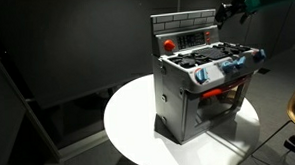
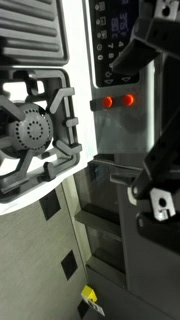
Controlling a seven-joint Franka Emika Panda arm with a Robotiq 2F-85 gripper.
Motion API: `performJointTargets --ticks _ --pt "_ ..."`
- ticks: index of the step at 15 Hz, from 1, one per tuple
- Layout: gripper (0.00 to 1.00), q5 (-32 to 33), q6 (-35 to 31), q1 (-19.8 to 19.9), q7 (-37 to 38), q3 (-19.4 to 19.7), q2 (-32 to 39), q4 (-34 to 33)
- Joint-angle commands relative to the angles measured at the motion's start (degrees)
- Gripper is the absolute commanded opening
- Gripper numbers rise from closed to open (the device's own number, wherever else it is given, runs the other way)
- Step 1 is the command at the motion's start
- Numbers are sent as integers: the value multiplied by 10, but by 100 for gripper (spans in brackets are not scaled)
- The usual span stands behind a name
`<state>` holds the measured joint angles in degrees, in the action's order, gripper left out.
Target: Press the right top button on the stove
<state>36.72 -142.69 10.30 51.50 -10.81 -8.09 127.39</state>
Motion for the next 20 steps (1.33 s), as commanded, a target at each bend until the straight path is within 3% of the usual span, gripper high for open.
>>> performJointTargets --ticks 1,10,20 --pt "100 43 23 -19 51 30 51 -57" --pt "100 44 33 -71 76 94 125 -119" --pt "100 39 31 -101 79 127 170 -162"
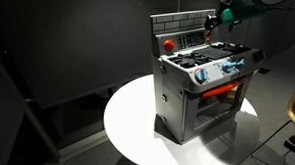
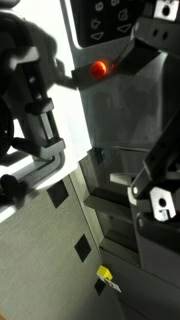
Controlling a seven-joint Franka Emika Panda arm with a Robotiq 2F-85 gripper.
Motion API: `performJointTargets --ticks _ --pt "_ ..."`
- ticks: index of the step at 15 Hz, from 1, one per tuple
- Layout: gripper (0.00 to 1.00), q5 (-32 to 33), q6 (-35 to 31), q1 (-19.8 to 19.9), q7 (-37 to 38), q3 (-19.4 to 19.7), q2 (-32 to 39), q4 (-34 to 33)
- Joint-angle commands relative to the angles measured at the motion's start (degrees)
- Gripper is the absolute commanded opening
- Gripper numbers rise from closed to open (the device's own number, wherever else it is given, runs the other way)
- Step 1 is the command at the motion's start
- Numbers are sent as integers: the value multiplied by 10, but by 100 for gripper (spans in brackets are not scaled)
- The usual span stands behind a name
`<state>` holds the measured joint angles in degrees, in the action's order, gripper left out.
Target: Press the right top button on the stove
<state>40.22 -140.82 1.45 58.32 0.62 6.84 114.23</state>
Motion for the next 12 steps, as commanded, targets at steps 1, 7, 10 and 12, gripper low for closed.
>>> performJointTargets --ticks 1,7,10,12 --pt "100 3 11 -14 11 14 23 -32" --pt "100 -25 15 -17 -16 14 0 -14" --pt "100 -78 32 -15 -63 8 -23 -1" --pt "100 -123 56 -15 -110 6 -39 4"
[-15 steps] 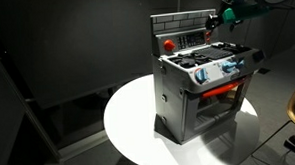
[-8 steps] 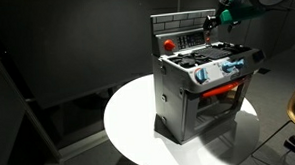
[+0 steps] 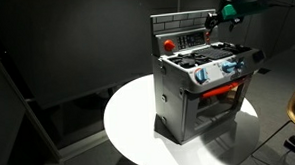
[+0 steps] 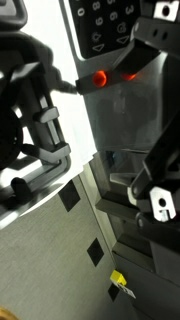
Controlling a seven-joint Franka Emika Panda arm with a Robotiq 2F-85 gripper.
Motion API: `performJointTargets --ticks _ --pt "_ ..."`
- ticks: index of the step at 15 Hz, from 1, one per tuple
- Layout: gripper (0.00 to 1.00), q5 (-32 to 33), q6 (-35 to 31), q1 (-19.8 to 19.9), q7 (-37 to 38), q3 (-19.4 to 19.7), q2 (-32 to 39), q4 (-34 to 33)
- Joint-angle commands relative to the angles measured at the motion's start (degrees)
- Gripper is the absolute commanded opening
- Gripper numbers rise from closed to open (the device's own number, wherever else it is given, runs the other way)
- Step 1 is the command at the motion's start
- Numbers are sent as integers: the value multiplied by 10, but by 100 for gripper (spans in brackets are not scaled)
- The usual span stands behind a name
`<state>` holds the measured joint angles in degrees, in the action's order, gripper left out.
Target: Press the right top button on the stove
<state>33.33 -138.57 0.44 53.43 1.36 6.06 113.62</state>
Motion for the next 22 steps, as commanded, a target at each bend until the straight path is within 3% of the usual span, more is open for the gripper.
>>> performJointTargets --ticks 1,11,17,22 --pt "100 -74 50 -6 -82 -2 -39 10" --pt "100 -243 245 -4 -312 -8 -125 4" --pt "100 -251 308 -5 -373 -17 -204 42" --pt "100 -261 314 -7 -402 -25 -270 93"
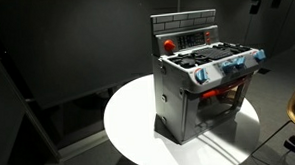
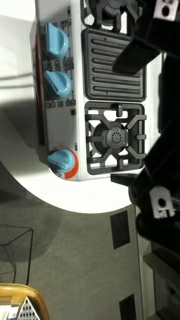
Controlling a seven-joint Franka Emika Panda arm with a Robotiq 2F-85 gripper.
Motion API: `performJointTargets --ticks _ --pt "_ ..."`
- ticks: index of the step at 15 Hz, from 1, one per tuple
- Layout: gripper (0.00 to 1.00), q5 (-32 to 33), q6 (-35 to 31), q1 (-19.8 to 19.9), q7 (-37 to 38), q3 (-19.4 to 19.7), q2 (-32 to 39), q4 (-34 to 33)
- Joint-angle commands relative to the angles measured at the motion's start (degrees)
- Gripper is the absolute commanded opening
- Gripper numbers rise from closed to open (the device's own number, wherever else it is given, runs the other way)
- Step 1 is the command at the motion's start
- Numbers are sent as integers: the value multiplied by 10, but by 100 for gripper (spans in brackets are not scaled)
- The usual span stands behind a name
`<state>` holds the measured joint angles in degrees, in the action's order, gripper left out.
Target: Press the right top button on the stove
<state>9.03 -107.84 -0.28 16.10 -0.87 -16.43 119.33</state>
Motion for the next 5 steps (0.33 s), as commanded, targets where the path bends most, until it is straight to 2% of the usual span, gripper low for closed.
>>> performJointTargets --ticks 1,3,4,5 --pt "100 -23 7 0 -33 -4 -54 45" --pt "100 -25 -9 -1 -45 -6 -63 70" --pt "100 -15 1 7 -23 -12 -43 41" --pt "100 -15 0 7 -28 -12 -48 51"
